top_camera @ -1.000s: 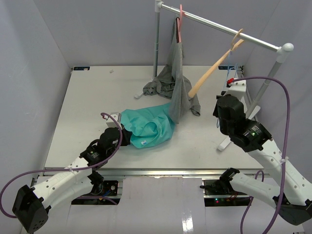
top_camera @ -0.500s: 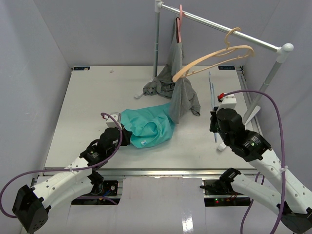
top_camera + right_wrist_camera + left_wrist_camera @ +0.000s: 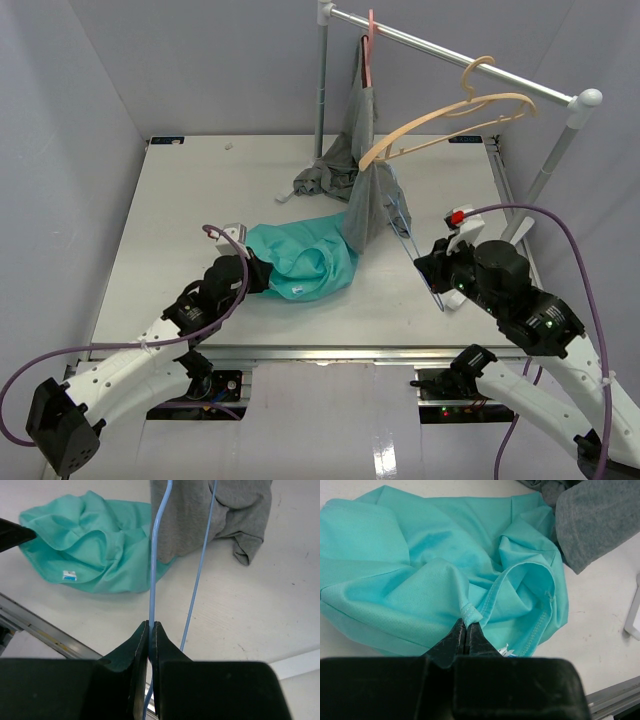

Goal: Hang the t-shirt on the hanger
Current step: Pick up the hanger from the clothesline.

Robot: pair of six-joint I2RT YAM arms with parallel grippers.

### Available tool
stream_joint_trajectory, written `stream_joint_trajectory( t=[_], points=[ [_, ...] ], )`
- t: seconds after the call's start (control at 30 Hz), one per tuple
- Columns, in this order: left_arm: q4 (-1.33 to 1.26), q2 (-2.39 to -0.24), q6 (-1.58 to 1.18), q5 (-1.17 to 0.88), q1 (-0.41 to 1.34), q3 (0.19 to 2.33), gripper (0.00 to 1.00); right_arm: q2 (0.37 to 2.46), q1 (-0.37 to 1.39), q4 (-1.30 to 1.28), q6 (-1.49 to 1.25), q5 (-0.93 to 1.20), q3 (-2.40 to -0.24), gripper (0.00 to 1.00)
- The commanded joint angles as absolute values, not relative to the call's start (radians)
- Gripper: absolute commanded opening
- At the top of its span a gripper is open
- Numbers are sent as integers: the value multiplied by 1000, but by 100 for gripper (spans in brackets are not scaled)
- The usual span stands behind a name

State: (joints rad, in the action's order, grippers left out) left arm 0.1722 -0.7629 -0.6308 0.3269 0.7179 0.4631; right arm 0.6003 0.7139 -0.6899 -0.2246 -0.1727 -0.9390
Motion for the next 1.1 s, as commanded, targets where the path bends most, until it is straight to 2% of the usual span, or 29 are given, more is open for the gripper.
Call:
stream_joint_trajectory(
  t=[0.0, 0.17, 0.4, 0.6, 0.9, 1.07],
  points=[
    [183, -773, -663, 327, 726, 538, 0, 525, 715, -675, -199, -57, -1020, 8],
    [220, -807, -660, 336, 726, 597, 0, 525, 715, -741, -182, 111, -1145, 8],
    [250, -817, -652, 357, 724, 643, 0, 540, 715, -794, -168, 241, -1232, 8],
    [256, -830, -630, 402, 724, 653, 0, 549, 714, -773, -154, 385, -1212, 8],
    [301, -780, -642, 414, 723, 653, 0, 528, 714, -758, -146, 494, -1159, 8],
    [316, -738, -624, 374, 723, 656, 0, 514, 714, -727, -143, 521, -1058, 8]
  ],
)
